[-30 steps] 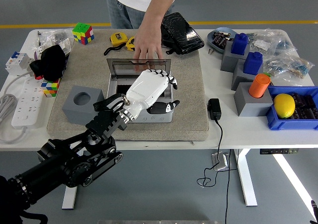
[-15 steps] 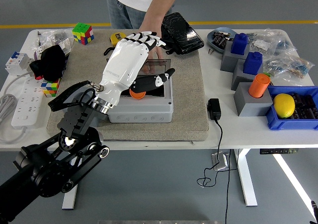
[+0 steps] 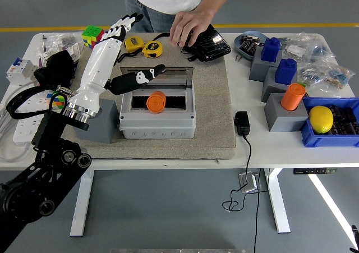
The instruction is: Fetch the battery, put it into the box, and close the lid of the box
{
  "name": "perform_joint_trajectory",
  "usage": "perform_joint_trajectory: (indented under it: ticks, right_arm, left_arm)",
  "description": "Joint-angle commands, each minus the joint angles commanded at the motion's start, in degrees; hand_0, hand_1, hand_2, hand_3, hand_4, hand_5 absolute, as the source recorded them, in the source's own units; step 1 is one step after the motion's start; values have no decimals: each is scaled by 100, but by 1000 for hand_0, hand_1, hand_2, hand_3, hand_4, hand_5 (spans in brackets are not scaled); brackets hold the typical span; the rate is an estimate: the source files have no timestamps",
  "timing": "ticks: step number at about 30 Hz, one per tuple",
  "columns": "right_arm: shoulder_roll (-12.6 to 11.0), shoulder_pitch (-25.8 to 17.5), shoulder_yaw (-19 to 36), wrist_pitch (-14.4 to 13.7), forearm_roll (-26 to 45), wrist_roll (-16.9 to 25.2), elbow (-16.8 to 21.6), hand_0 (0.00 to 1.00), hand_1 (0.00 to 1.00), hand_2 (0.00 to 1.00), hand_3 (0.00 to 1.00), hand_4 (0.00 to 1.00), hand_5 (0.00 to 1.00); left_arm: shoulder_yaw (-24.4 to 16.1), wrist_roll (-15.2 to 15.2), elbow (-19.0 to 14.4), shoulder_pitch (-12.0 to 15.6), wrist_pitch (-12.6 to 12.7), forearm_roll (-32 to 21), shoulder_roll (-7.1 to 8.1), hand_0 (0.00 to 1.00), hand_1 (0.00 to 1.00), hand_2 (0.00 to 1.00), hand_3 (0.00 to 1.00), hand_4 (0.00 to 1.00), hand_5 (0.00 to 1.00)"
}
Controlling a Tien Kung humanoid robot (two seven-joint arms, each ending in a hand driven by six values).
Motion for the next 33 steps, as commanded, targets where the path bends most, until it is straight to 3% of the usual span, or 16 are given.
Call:
perform_joint_trajectory:
  ticks: [5,8,33]
  right_arm:
    - [1,-19,67,-3,-62,-24,0,822,806,768,789,998,998]
    - [-1,-15,56,-10,-50,-21,0,822,807,767,789,998,998]
    - [18,3,77,-17,-56,-21,0,823,807,768,790,998,998]
  left_arm:
    - [-63,-260,114,117,-212,-1123,-38,998,998,998,998,998,998]
    - [-88,-254,117,174,-207,-1334,-67,998,998,998,998,998,998]
    - [-279,-228,104,152,-120,-1342,-120,998,998,998,998,998,998]
